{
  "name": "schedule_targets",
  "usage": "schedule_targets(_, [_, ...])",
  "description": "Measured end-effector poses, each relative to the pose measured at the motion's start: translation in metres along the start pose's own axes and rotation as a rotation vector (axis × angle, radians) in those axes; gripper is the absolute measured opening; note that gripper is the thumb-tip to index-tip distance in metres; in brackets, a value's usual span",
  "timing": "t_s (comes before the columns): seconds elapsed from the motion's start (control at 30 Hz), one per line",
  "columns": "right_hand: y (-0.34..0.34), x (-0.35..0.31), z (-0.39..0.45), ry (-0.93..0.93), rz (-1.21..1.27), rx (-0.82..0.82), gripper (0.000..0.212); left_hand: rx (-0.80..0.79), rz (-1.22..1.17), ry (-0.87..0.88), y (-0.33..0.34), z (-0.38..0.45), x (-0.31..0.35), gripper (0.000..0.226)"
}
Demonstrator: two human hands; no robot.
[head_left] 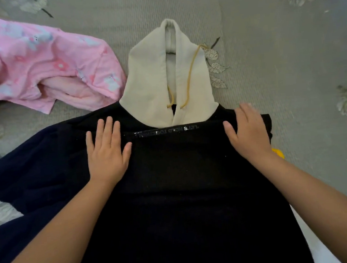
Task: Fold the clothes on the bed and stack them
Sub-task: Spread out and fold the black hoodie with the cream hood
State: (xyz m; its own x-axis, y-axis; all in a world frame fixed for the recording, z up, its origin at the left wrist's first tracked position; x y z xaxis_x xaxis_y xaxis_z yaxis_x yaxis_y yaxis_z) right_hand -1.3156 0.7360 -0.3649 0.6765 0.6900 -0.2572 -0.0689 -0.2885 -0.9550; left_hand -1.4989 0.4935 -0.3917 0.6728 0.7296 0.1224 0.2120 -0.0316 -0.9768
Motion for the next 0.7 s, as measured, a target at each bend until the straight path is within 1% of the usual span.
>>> schedule_targets(0.03, [-0.007, -0.015, 0.014, -0.045, 0.09, 0.046, 0.042, -0.027, -0.018, -0.055, 0.006, 0.002, -0.008, 0.074])
schedule_targets(0.07, [-0.011, -0.026, 0.031, -0.04, 0.164, 0.053, 0.037, -0.078, -0.022, -0.098, 0.018, 0.002, -0.015, 0.081])
schedule_targets(0.13, [-0.002, -0.035, 0.068, 0.078, 0.258, -0.027, 0.037, -0.147, -0.01, -0.127, 0.04, 0.002, -0.022, 0.09])
schedule_targets(0.17, [0.007, -0.035, 0.085, 0.164, 0.25, -0.084, 0.04, -0.135, -0.012, -0.127, 0.045, 0.002, -0.024, 0.09])
schedule_targets(0.23, [0.022, -0.027, 0.109, 0.326, 0.176, -0.175, 0.047, -0.085, -0.038, -0.119, 0.049, 0.006, -0.027, 0.087])
schedule_targets(0.3, [0.026, -0.015, 0.119, 0.436, 0.204, -0.217, 0.045, -0.042, -0.031, -0.082, 0.046, 0.007, -0.023, 0.081])
schedule_targets(0.37, [0.027, -0.018, 0.127, 0.459, 0.388, -0.172, 0.03, -0.033, -0.029, -0.092, 0.05, 0.009, -0.029, 0.07])
schedule_targets(0.4, [0.024, -0.024, 0.127, 0.433, 0.54, -0.136, 0.022, -0.046, -0.033, -0.094, 0.052, 0.01, -0.03, 0.066])
schedule_targets(0.43, [0.021, -0.033, 0.123, 0.386, 0.72, -0.119, 0.015, -0.057, -0.043, -0.096, 0.054, 0.011, -0.031, 0.066])
schedule_targets(0.47, [0.016, -0.044, 0.116, 0.308, 0.895, -0.116, 0.016, -0.064, -0.049, -0.097, 0.055, 0.011, -0.031, 0.067])
schedule_targets(0.5, [0.006, -0.056, 0.104, 0.186, 0.994, -0.114, 0.02, -0.066, -0.056, -0.096, 0.055, 0.012, -0.031, 0.067])
schedule_targets(0.53, [-0.012, -0.069, 0.086, 0.011, 0.97, -0.095, 0.02, -0.064, -0.07, -0.09, 0.052, 0.012, -0.031, 0.066])
schedule_targets(0.57, [-0.029, -0.085, 0.062, -0.193, 0.835, -0.077, 0.02, -0.06, -0.117, -0.079, 0.049, 0.012, -0.031, 0.064])
schedule_targets(0.6, [-0.043, -0.099, 0.029, -0.408, 0.633, -0.065, 0.015, -0.054, -0.217, -0.063, 0.043, 0.01, -0.03, 0.061])
schedule_targets(0.63, [-0.043, -0.105, -0.005, -0.57, 0.395, -0.057, 0.011, -0.036, -0.367, -0.062, 0.034, 0.007, -0.032, 0.057])
schedule_targets(0.67, [-0.034, -0.101, -0.035, -0.653, 0.169, -0.057, 0.014, -0.007, -0.53, -0.08, 0.024, 0.002, -0.036, 0.054])
schedule_targets(0.7, [-0.019, -0.09, -0.061, -0.651, 0.039, -0.151, 0.02, 0.037, -0.655, -0.097, 0.011, -0.008, -0.042, 0.051])
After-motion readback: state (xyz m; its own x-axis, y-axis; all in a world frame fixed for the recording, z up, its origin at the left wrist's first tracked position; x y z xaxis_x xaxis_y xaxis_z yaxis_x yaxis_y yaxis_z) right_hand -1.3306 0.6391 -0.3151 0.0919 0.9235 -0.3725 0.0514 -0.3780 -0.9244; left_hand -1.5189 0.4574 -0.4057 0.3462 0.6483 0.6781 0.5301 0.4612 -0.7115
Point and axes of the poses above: each hand's wrist, its own z-axis towards the middle knuckle, its own y-axis out of the palm, x = y × z, the point moved 9 cm from there along z, towards the middle knuckle, and after that the axes turned 7 degrees about -x, right-handed, at the moved point
